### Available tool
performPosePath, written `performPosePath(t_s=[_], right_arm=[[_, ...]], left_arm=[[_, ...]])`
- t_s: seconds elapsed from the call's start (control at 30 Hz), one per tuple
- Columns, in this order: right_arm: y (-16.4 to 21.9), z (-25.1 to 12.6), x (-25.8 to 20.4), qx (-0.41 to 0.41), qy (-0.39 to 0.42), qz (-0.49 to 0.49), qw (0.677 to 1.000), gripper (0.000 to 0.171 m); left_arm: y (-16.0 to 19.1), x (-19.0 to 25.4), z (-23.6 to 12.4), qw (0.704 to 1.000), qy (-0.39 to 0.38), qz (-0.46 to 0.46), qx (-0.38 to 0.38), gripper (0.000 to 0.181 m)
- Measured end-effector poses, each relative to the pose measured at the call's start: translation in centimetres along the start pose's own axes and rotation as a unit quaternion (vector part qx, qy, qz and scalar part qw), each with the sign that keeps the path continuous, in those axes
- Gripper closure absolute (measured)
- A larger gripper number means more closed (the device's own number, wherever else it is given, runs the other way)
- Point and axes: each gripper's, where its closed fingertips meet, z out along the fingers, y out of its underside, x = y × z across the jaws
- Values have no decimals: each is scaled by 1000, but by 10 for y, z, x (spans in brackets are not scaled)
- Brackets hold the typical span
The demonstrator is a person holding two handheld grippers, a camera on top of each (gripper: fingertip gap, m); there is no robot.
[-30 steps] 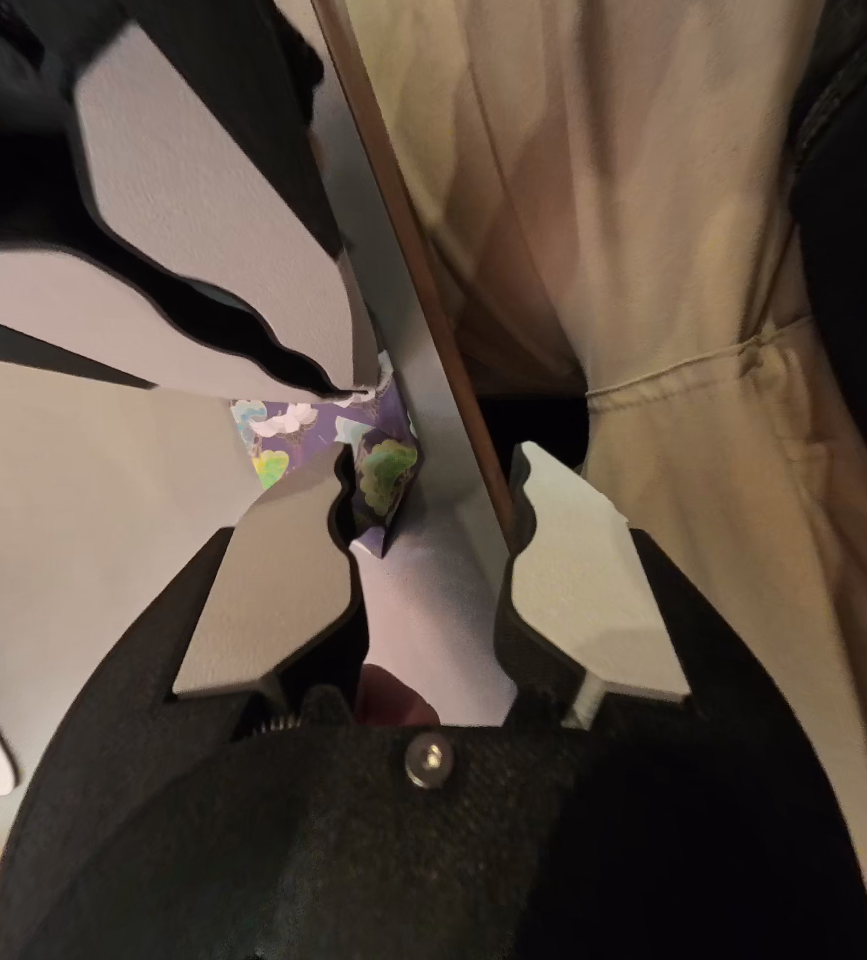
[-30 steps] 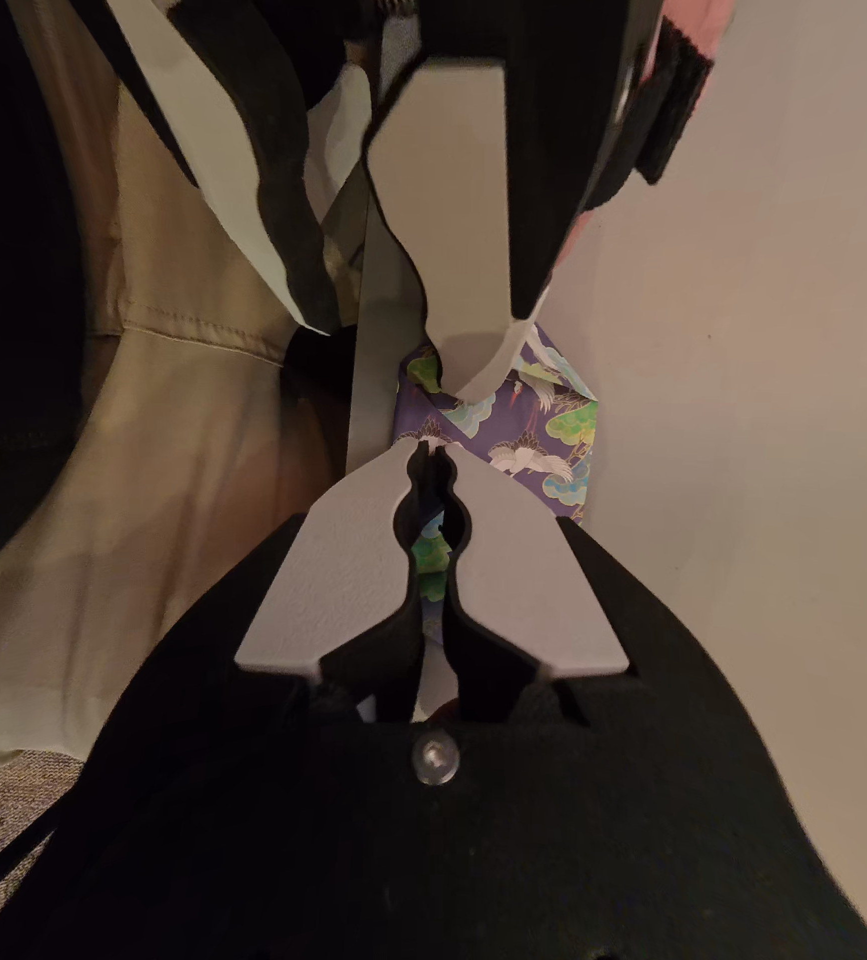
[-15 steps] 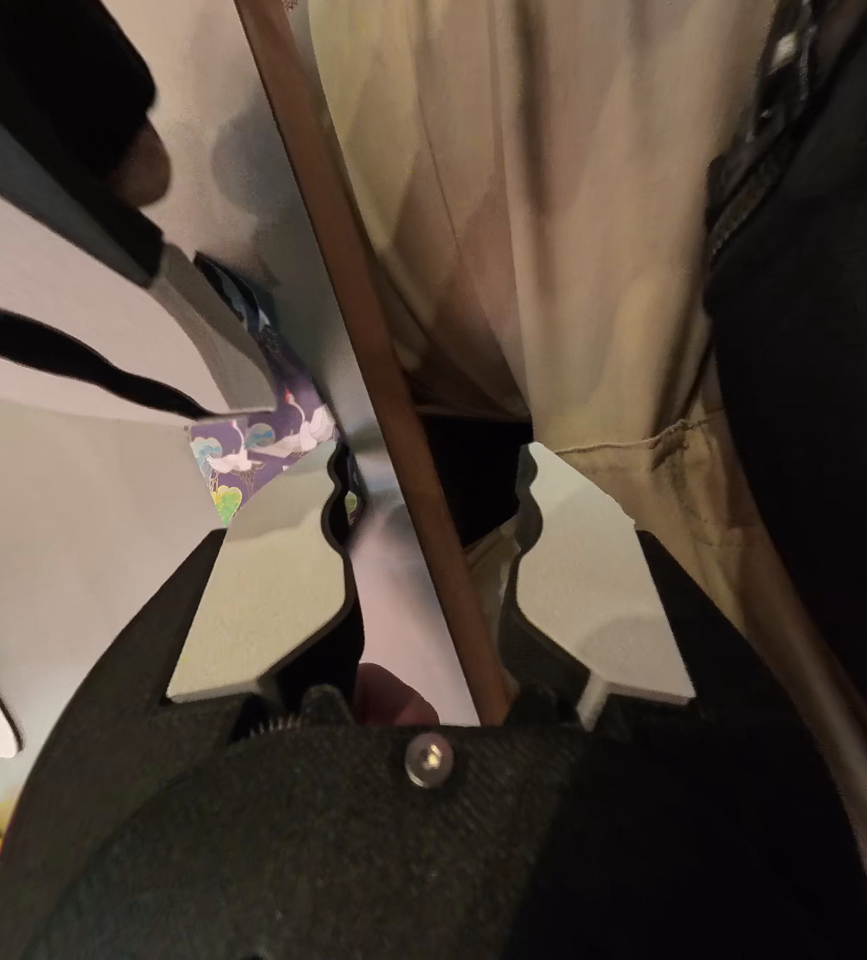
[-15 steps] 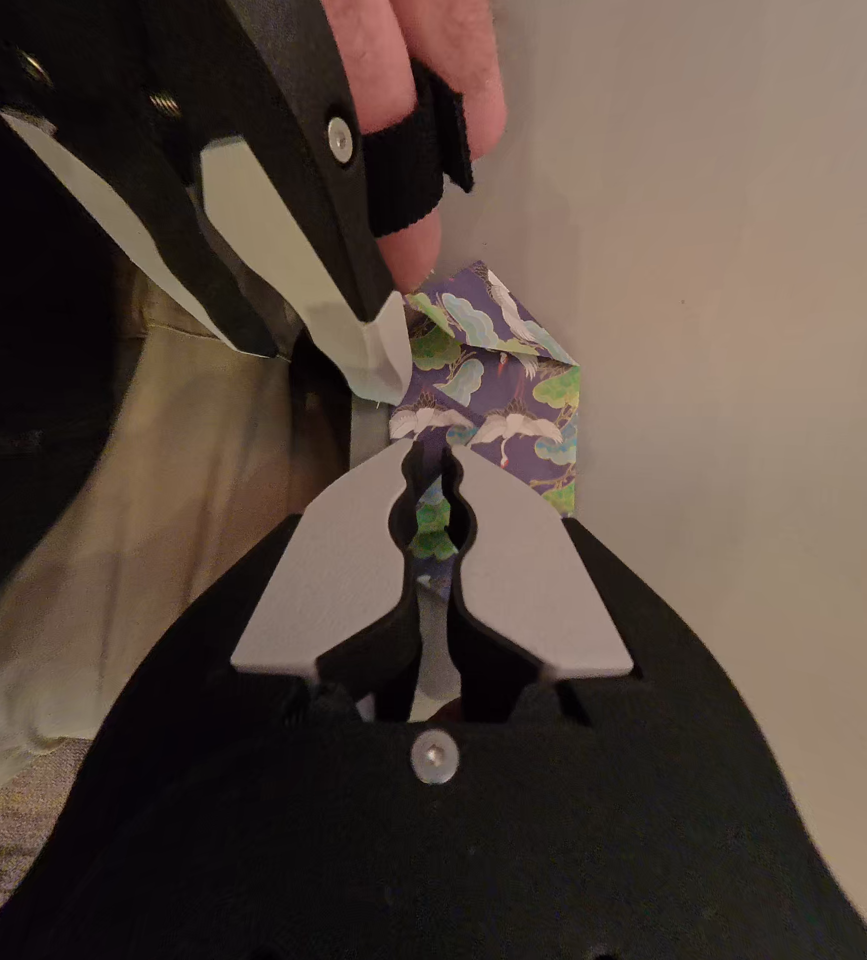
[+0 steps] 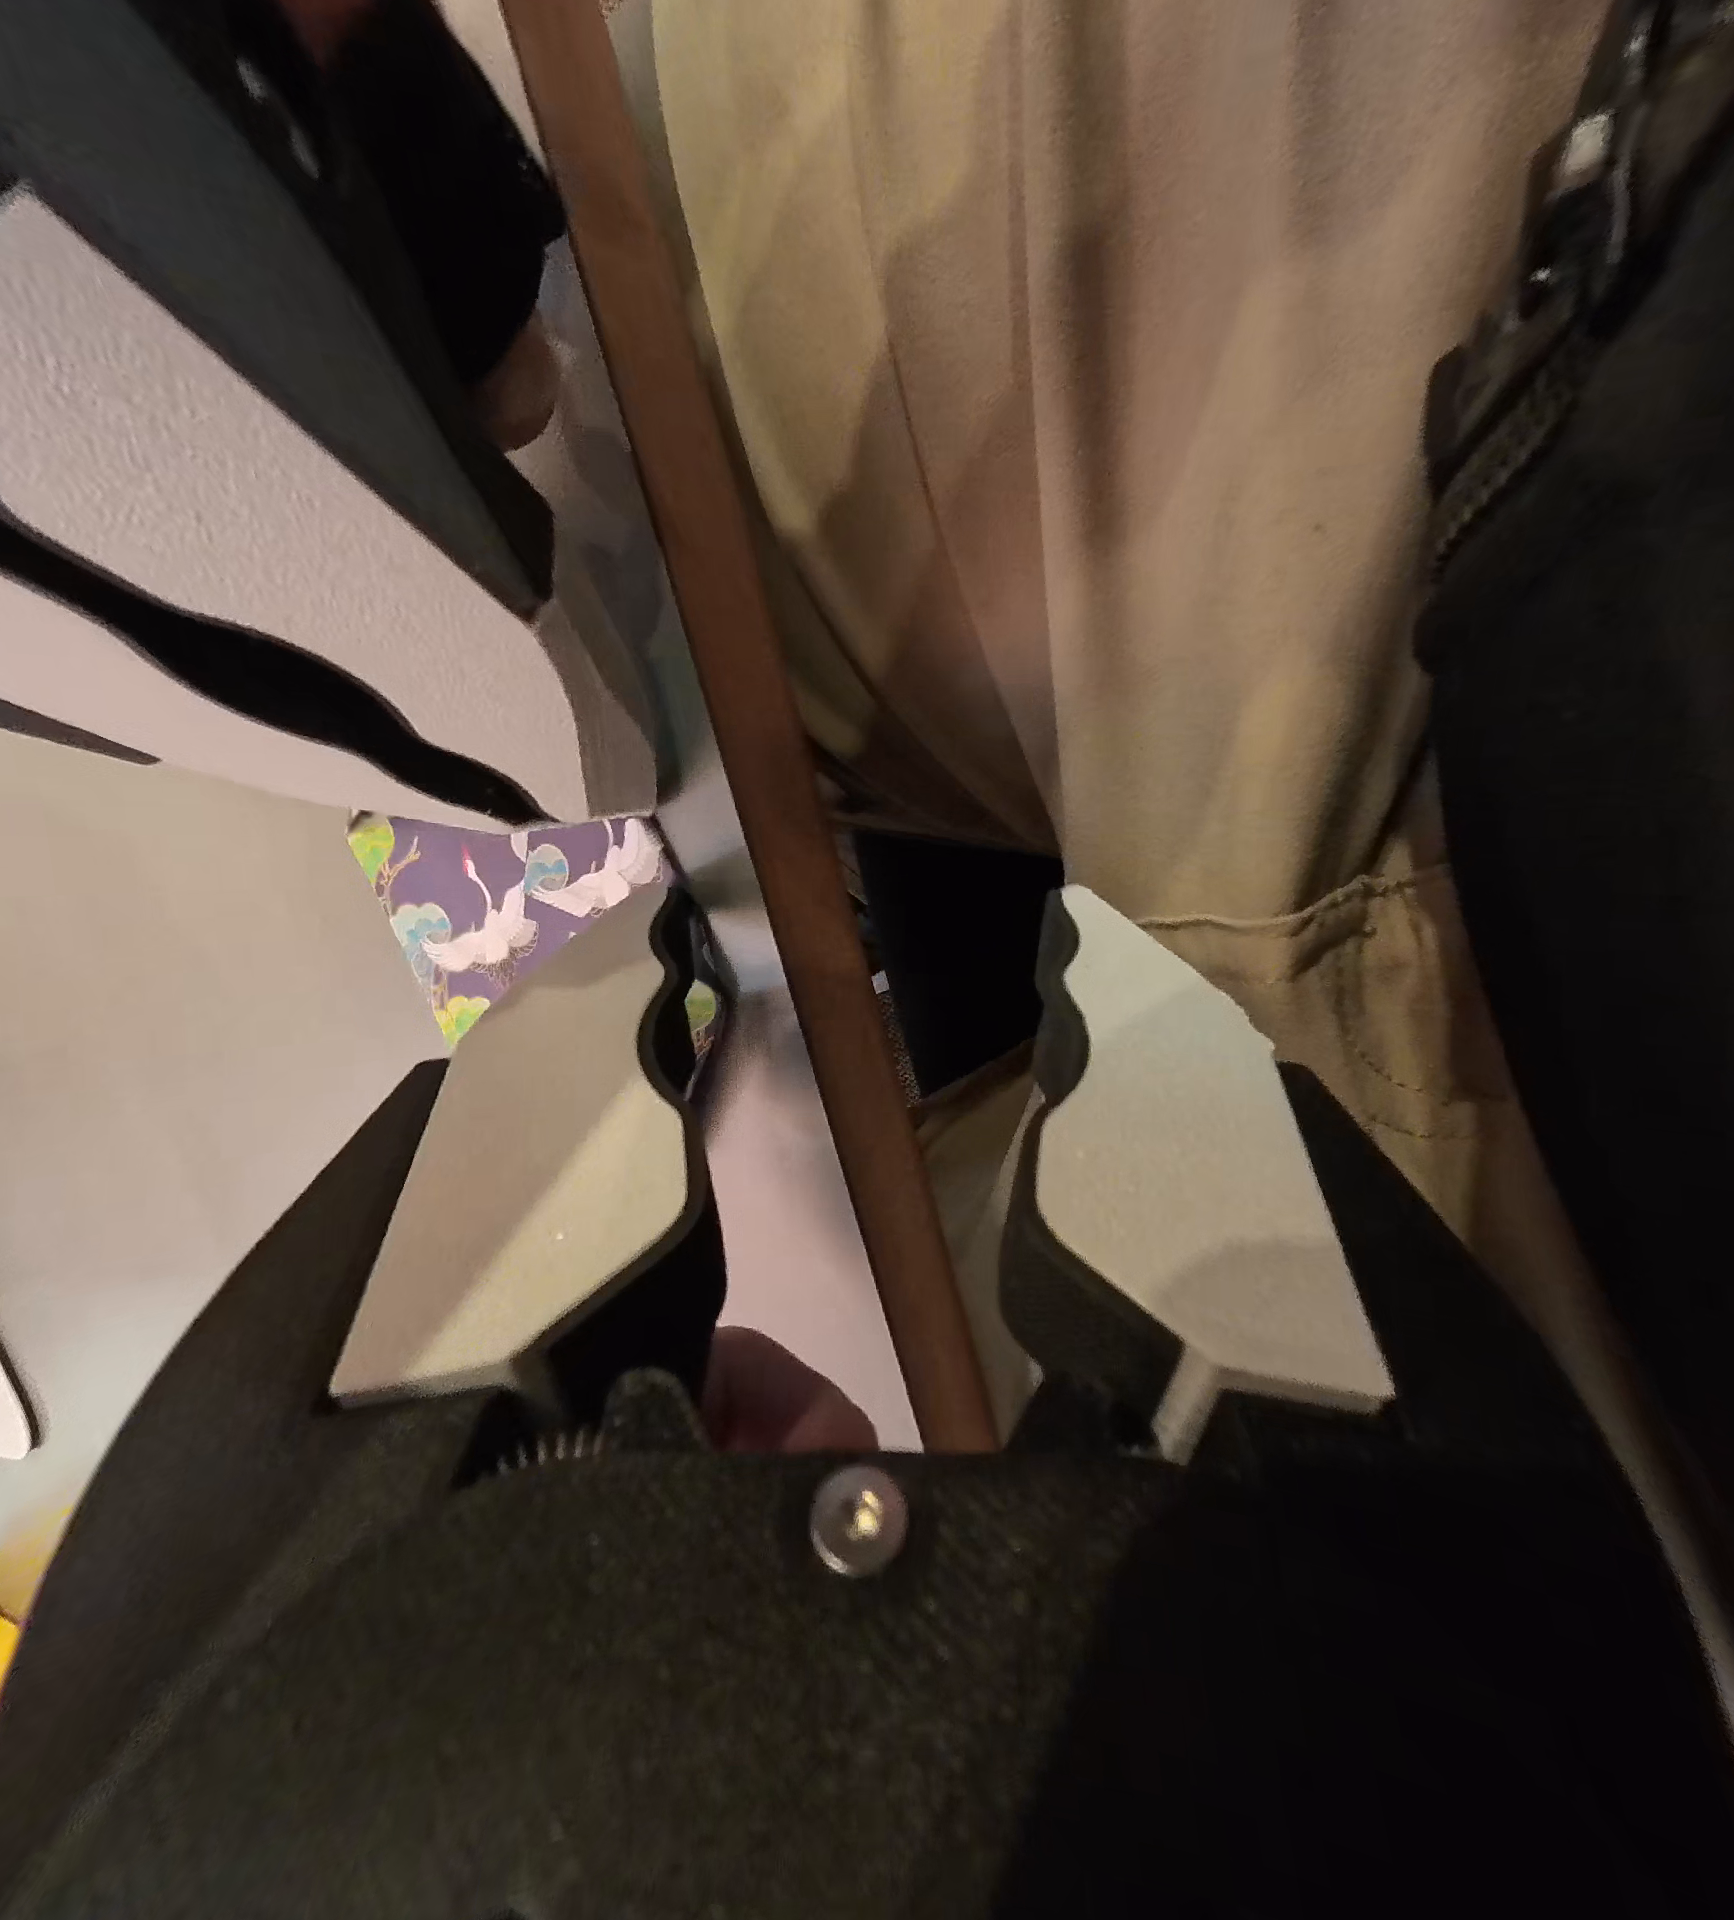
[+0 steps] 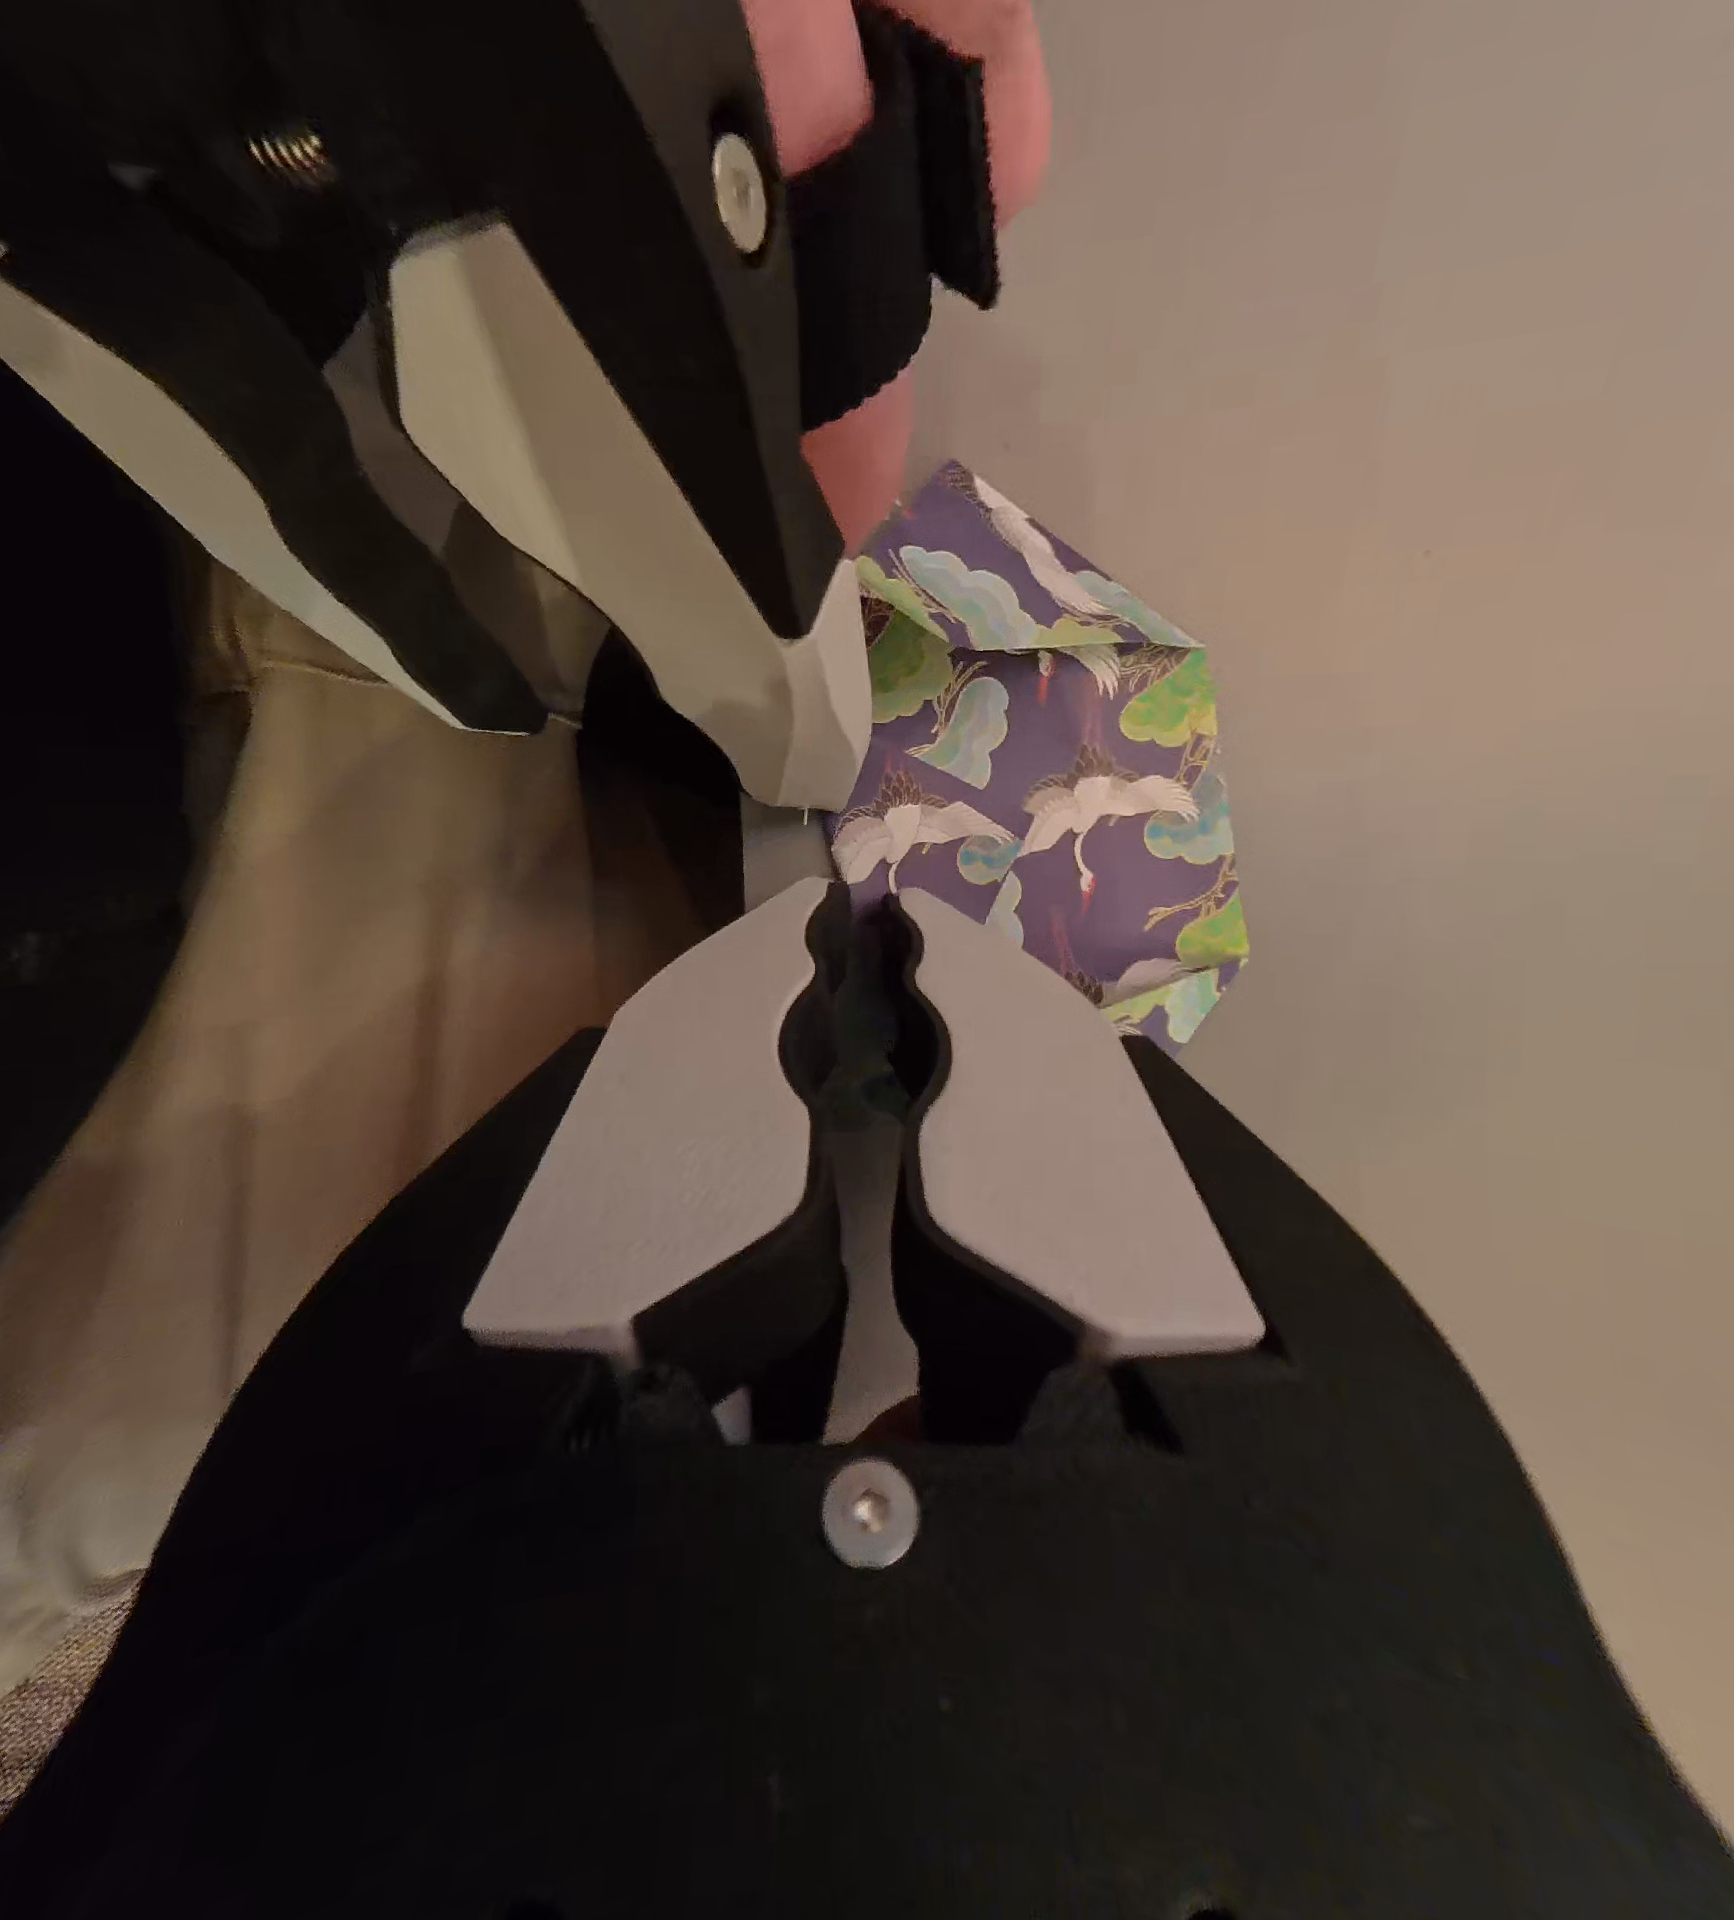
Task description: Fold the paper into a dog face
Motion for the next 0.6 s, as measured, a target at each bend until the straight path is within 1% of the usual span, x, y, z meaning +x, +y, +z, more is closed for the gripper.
performPosePath(t_s=[0.2, 0.33, 0.4, 0.6], right_arm=[[0, -1, -1, 3, -10, 6, 1000, 169], [-5, -2, 1, 22, -14, 20, 999, 171], [-3, 2, -1, 7, -15, 7, 1000, 171], [0, 0, 0, -3, -7, -7, 1000, 171]], left_arm=[[0, 0, 1, 1000, -11, -3, -1, 118], [0, 0, 1, 1000, -12, -4, -3, 118], [0, 0, 1, 1000, -13, -4, -3, 118], [0, 0, 1, 1000, -19, -13, 0, 118]])
